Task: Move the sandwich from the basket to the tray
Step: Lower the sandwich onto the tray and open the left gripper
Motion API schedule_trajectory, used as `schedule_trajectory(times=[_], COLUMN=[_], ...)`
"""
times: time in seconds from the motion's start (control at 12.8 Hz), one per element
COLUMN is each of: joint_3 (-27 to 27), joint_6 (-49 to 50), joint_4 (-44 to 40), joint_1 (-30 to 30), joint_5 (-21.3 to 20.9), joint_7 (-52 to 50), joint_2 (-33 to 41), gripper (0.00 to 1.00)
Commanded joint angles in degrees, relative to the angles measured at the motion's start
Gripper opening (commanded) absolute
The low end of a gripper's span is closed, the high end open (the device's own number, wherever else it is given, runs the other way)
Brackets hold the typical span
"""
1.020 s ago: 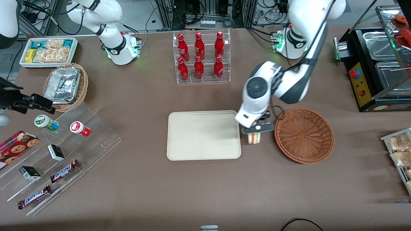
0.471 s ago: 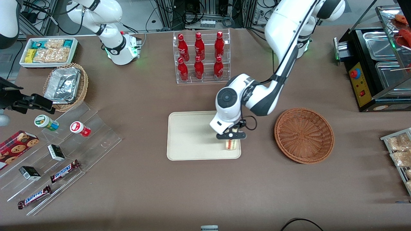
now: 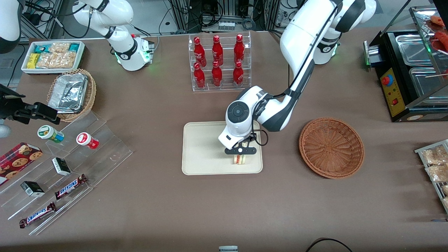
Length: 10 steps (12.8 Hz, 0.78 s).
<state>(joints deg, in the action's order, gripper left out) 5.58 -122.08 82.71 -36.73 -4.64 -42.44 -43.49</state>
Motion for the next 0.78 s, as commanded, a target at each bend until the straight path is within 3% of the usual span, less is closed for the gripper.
schedule_trajectory(times=[0.0,0.08,0.16,0.24,0.71], joint_3=[-0.1,-0.1,-0.1,-0.2,-0.7], joint_6=[-1.8,-2.2,-2.2,-2.2,-1.2], joint_4=[-2.7,-2.7,-2.7,-2.7,-4.0], joint_1=[-0.5,-1.0,-0.9,-0.8,-0.7], joint_5=[0.6,0.6,0.6,0.6,-0.7], joint_7=[-0.1,-0.5,-0.5,0.1,-0.6], joint_2=[-2.8,-3.2,-3.2,-3.2,-1.4], gripper=[0.0,0.0,0.17,0.99,1.0])
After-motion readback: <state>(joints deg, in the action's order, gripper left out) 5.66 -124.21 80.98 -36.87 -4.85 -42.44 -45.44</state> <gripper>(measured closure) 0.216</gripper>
